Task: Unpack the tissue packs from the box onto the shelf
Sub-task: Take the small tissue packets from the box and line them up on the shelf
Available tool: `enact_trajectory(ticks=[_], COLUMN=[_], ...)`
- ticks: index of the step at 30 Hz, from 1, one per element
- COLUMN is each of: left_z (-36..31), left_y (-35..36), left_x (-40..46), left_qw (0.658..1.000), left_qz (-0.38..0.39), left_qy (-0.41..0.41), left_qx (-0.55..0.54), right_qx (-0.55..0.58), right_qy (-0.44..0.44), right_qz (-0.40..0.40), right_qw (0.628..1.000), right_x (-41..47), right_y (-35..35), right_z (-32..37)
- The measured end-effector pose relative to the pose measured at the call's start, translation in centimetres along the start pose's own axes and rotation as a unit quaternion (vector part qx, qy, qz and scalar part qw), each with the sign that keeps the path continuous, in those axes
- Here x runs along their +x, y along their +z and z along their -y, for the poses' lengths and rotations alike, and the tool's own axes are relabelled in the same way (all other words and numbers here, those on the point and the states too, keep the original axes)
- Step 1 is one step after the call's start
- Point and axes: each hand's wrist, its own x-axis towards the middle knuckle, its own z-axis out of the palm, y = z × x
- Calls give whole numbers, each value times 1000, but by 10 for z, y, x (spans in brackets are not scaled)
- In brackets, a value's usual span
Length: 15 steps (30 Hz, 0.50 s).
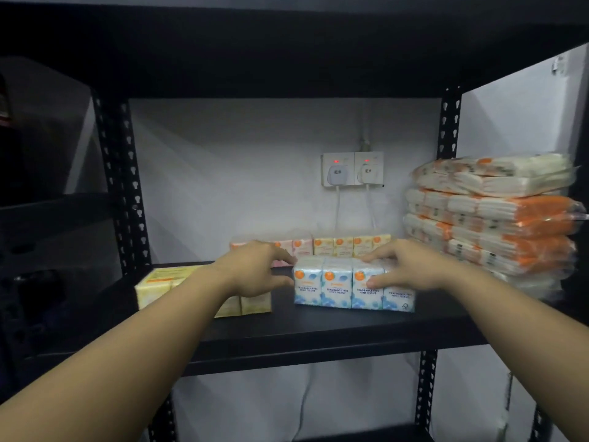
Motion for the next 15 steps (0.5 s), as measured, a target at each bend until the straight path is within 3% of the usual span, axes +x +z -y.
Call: enact_trajectory(ticks=[6,9,15], left_z=[-45,-58,-9], left_y=[16,22,7], left_x=[38,47,10], left_qw=[999,999,996], left_qz=[-36,-42,-3], left_qy=[-14,-24,-75], left_qx=[8,3,44], right_qx=[-80,-34,-114], right_qy=[0,-33,-21], right_qz=[-97,-113,-144], right_qw=[992,992,983], right_x=[2,8,29], right_y=[14,42,73], right_z=[-21,-2,4])
